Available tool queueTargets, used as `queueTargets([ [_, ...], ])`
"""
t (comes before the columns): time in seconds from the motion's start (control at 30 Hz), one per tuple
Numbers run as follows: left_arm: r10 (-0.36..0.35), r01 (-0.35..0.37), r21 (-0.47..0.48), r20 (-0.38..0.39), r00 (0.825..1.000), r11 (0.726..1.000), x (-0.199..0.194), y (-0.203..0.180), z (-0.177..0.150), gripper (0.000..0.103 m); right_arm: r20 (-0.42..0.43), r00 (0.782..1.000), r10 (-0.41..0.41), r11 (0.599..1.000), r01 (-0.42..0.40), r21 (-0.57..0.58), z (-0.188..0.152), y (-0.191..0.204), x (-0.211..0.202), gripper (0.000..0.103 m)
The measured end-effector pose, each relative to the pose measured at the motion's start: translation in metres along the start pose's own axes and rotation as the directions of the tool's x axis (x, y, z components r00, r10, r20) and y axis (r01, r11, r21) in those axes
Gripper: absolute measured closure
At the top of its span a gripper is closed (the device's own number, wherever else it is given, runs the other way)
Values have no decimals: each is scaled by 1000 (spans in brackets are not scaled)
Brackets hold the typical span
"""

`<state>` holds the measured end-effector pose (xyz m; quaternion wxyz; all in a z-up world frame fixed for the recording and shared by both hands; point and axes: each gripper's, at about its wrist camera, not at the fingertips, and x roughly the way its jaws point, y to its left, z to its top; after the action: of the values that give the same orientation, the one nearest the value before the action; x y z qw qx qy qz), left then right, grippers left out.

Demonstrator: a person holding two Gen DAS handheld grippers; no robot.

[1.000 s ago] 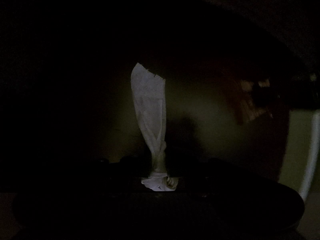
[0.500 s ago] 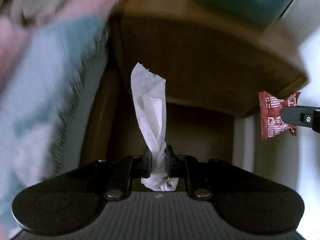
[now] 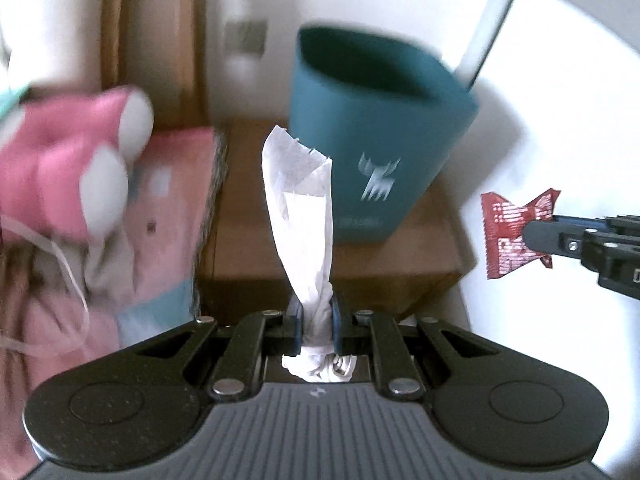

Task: Collect trash
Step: 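Lift the tissue and red wrapper out up over the teal bin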

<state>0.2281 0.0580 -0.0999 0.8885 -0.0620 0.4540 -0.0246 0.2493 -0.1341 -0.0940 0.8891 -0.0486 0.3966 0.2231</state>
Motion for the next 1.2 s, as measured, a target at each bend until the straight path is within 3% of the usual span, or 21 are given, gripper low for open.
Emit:
queueTargets([
  [0.23,-99,92,82,97,990,992,-62,2,44,90,82,993,-82,996,80,30,26,26,-37,84],
  [0.57,-162,140,150,145,976,979,-90,10,96,90,193,971,-140,990,138,24,64,37,-58,84],
  [0.77,-151,135,119,131,980,984,-65,3,131,90,181,978,-105,994,106,3,95,8,-29,84],
  [1.0,-83,74,93,91,992,993,-14,-24,180,90,146,989,-36,999,39,-23,134,-40,18,84],
  [1.2,-32,31,65,18,999,997,30,-43,217,90,57,998,-10,998,14,-69,159,-73,64,84],
])
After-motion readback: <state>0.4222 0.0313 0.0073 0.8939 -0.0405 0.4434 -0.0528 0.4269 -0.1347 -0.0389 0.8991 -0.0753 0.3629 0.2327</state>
